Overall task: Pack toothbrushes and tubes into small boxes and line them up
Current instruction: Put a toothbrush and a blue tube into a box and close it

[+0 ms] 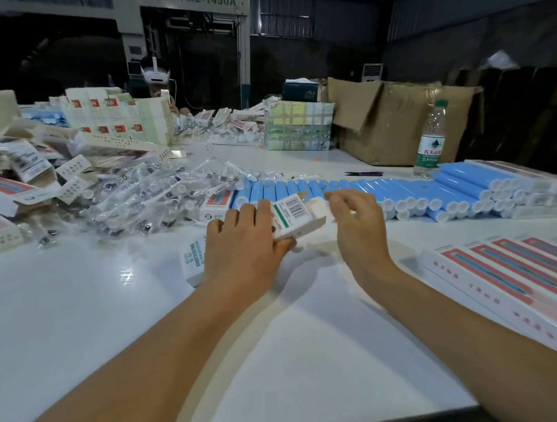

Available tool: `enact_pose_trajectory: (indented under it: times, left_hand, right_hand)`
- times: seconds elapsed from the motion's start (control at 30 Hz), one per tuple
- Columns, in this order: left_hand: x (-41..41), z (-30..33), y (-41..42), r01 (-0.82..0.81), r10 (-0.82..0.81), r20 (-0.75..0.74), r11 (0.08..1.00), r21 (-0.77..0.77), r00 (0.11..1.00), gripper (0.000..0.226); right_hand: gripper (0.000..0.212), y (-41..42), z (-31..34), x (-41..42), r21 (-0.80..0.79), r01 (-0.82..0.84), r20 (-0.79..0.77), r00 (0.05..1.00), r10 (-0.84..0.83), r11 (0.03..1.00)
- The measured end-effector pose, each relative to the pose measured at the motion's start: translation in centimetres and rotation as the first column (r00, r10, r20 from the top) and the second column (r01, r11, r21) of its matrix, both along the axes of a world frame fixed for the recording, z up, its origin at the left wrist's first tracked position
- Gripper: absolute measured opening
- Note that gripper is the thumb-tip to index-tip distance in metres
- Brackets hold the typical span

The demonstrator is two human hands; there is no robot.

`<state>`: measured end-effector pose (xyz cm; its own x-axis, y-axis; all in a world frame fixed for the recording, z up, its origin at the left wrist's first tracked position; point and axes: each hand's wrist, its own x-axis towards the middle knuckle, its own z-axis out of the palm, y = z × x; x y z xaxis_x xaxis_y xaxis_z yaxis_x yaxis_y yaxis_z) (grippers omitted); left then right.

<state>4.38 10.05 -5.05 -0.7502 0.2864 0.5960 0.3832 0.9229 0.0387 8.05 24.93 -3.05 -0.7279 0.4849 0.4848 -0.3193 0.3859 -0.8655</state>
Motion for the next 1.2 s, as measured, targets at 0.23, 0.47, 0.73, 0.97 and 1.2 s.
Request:
enact_pose_trajectory:
  times: [0.23, 0.47, 0.73, 0.97, 1.2]
  left_hand:
    - [-0.1, 0.1, -0.3, -0.061, 0.062, -0.013, 0.997, 0.044, 0.998, 0.069]
    - [0.2, -0.4, 0.0, -0.038, 0.039, -0.038, 0.999, 0.017, 0.999, 0.065]
    - [0.7, -0.8, 0.3, -0.014, 0.012, -0.05, 0.999, -0.042, 0.999, 0.07]
    - [1.1, -1.2, 0.7, 0.015, -0.02, -0.049, 0.996, -0.092, 0.999, 0.072]
    - [1.4, -1.2, 0.8, 0.009, -0.014, -0.061, 0.996, -0.084, 0.998, 0.07]
  right_hand:
    - [0.016, -0.5, -0.6, 0.7, 0.032, -0.038, -0.036, 0.999, 0.039, 0.999]
    - [0.022, -1.2, -1.3, 0.3, -0.007, -0.092, 0.042, 0.995, 0.092, 0.996]
    - [0.055, -0.9, -1.4, -0.2, 0.031, -0.114, 0.171, 0.979, 0.107, 0.993]
    - [0.023, -0.6, -1.0, -0.4, 0.09, -0.073, 0.272, 0.961, 0.046, 0.993]
    - [0.034, -1.1, -1.1, 0.0, 0.393, -0.001, 0.176, 0.982, -0.074, 0.92]
